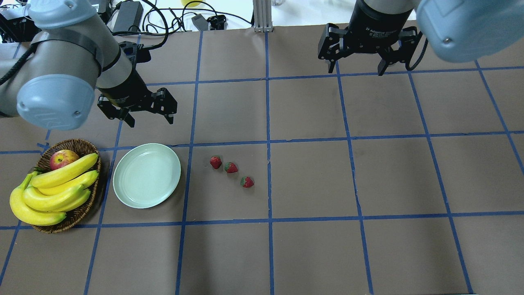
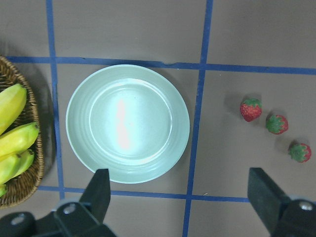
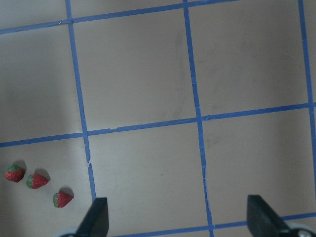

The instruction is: Collect all strawberries into plate

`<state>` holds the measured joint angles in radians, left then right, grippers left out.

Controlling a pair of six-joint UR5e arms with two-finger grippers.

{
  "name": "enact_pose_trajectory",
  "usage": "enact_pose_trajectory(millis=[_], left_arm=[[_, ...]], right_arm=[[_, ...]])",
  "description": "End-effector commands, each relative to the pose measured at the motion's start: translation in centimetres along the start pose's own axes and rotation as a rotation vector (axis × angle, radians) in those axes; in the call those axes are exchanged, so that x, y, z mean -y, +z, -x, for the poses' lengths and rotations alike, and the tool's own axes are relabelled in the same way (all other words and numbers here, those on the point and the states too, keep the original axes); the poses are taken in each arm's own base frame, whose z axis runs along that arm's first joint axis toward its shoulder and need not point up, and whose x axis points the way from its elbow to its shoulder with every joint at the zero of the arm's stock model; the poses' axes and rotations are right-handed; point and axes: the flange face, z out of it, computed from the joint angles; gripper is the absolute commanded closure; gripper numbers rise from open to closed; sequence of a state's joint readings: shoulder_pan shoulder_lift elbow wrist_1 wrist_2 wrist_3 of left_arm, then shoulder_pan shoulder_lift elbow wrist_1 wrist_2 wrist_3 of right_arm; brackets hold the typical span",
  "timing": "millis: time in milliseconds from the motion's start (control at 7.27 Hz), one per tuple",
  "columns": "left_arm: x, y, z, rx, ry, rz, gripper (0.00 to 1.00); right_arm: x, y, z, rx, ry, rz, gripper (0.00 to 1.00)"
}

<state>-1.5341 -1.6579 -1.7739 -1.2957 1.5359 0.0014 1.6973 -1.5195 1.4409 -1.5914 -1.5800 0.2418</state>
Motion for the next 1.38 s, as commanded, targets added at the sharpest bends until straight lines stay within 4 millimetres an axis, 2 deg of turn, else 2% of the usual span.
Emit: enact_pose_trajectory(millis=[0,138,275,413,550,688,825,963,1100,1238], left_arm=[[0.9,6.1,-2.0,-0.029,0.033,-0.009,0.00],[1.1,8.2,-2.6,-0.078,0.040,-0.036,0.00],[1.2,9.5,-3.3,-0.112,0.047,-0.021,0.00],[1.2,11.0,-3.5,-0.116,0.047,0.011,0.00],[0.3,13.2,-4.5,-0.109,0.064,0.058,0.00],[0.1,14.4,-4.5,-0.104,0.065,0.082,0.00],[0.2,15.4,-4.5,-0.106,0.063,0.102,0.00],[0.3,16.0,-4.7,-0.113,0.057,0.113,0.02],[0.3,16.6,-4.8,-0.122,0.045,0.125,0.02],[0.3,17.2,-5.3,-0.151,0.045,0.138,0.03]], right_arm=[[-0.7,-0.9,0.2,-0.005,-0.011,0.004,0.00],[-0.6,-0.8,0.3,0.005,-0.014,0.007,0.00],[0.0,-0.2,-0.3,0.001,-0.095,0.014,0.00],[0.3,-0.4,-0.7,-0.002,-0.158,0.006,0.00],[0.0,-0.7,-0.9,-0.008,-0.154,0.009,0.00],[0.2,-0.5,-1.0,0.007,-0.148,0.011,0.00],[0.7,-0.8,-1.8,0.005,-0.129,0.005,0.00],[1.6,-0.9,-3.8,0.005,-0.090,0.004,0.00],[1.9,-0.9,-4.8,0.029,-0.062,0.018,0.00],[1.5,-1.1,-5.1,0.019,-0.059,0.039,0.00]])
